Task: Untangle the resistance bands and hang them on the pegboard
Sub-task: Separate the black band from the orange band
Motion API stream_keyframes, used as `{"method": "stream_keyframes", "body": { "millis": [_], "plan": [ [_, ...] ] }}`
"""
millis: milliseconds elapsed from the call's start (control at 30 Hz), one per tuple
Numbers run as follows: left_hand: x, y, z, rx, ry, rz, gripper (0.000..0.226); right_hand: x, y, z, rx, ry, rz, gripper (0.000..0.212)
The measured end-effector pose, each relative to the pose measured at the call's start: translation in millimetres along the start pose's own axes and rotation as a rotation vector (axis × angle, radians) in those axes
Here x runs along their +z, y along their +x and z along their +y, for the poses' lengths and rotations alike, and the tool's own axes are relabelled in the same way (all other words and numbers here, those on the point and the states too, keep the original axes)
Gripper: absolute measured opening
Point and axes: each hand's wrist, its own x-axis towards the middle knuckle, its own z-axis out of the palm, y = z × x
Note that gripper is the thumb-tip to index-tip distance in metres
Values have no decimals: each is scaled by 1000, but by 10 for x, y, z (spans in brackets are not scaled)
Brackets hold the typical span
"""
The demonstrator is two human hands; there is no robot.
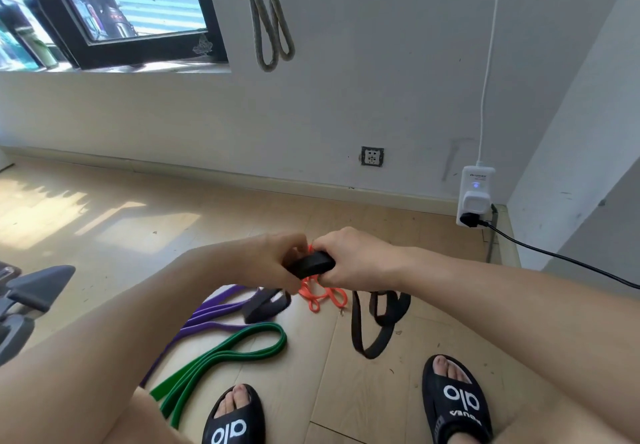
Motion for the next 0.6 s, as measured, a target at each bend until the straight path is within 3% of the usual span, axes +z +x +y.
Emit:
{"method": "stream_keyframes", "body": {
  "millis": [100,233,467,600],
  "plan": [
    [34,55,30,78,-91,33,26,-31,4,-40,-10,-13,-46,15],
    [-69,27,65,135,-193,-50,10,-127,-24,63,43,61,-119,17],
    [-143,-28,-26,38,-125,-100,17,-202,-94,230,104,-35,-131,18],
    [-31,27,-28,43,-55,-54,27,-130,-105,150,3,-106,-74,27]
  ]
}}
